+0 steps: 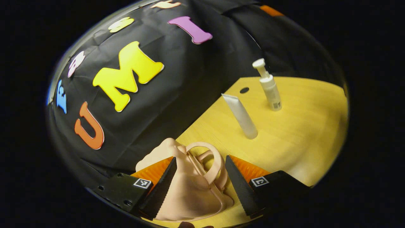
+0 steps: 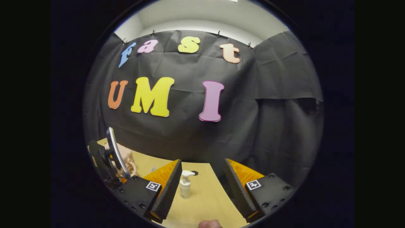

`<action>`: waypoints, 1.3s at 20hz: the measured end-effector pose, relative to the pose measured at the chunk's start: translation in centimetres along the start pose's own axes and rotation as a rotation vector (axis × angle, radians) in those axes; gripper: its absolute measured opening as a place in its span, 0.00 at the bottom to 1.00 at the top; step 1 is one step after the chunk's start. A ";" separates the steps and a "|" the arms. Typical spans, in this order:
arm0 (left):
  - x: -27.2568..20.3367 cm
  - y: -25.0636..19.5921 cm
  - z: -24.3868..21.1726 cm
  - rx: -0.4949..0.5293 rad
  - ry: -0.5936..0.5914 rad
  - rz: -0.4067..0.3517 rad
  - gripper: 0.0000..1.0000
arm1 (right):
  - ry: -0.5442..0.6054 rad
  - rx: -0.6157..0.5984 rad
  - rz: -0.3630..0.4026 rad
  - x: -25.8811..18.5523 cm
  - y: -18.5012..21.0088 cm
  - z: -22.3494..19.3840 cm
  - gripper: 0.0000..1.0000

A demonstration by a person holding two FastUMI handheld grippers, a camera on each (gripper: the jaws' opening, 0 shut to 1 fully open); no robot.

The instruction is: First open the suitcase, pack the skin care products into it, and then close the suitcase.

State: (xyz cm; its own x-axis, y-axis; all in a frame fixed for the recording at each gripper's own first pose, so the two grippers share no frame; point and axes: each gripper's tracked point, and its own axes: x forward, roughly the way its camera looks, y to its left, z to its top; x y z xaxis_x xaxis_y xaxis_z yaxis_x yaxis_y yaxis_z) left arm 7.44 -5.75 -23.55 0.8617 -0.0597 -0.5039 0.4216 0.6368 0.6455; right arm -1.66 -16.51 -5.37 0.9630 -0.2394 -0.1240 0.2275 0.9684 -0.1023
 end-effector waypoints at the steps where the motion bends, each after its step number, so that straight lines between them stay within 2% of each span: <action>1: 0.8 -0.6 -0.9 0.014 0.042 -0.011 0.98 | 0.000 0.003 -0.013 -0.1 -0.6 -0.1 0.77; 3: 2.0 -0.6 -1.3 0.039 0.073 -0.010 0.97 | 0.006 0.000 -0.035 -0.1 -1.3 -0.4 0.79; 6: 3.1 0.0 -1.2 0.076 0.086 0.027 0.89 | 0.015 -0.005 -0.052 -0.7 -2.0 -0.9 0.79; 9: 4.4 -0.7 -2.2 0.101 0.149 0.013 0.69 | 0.025 0.002 -0.065 -0.9 -2.4 -1.4 0.79; 12: 5.1 -1.6 -3.2 0.104 0.208 -0.014 0.55 | 0.033 0.009 -0.075 -1.2 -2.5 -1.8 0.79; 13: 5.1 -1.8 -3.3 0.104 0.216 -0.020 0.43 | 0.038 0.012 -0.078 -1.4 -2.6 -2.0 0.79; 15: 5.0 -1.6 -3.1 0.103 0.220 -0.019 0.36 | 0.041 0.018 -0.082 -1.8 -2.6 -2.2 0.79; 18: 4.5 -0.9 -1.9 0.081 0.189 0.009 0.28 | 0.034 0.022 -0.088 -2.3 -2.5 -2.0 0.79; 19: 4.1 -0.4 -1.5 0.076 0.177 0.022 0.20 | 0.028 0.024 -0.089 -2.5 -2.4 -1.9 0.77; 21: 3.3 1.2 -1.1 0.033 0.155 0.049 0.13 | 0.014 0.031 -0.088 -2.6 -2.0 -1.5 0.79; 23: 2.1 2.8 -0.3 -0.023 0.119 0.063 0.10 | -0.002 0.026 -0.083 -2.5 -1.4 -1.0 0.77; 26: -0.9 7.1 1.6 -0.076 0.030 0.126 0.07 | -0.050 0.016 -0.042 -2.5 1.1 0.9 0.79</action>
State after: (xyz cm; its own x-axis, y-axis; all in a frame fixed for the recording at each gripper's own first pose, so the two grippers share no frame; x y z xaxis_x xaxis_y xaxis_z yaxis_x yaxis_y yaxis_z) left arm 10.08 -2.34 -17.56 0.8971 0.0466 -0.4394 0.2870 0.6945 0.6597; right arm -3.64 -14.78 -4.26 0.9586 -0.2760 -0.0703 0.2694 0.9588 -0.0903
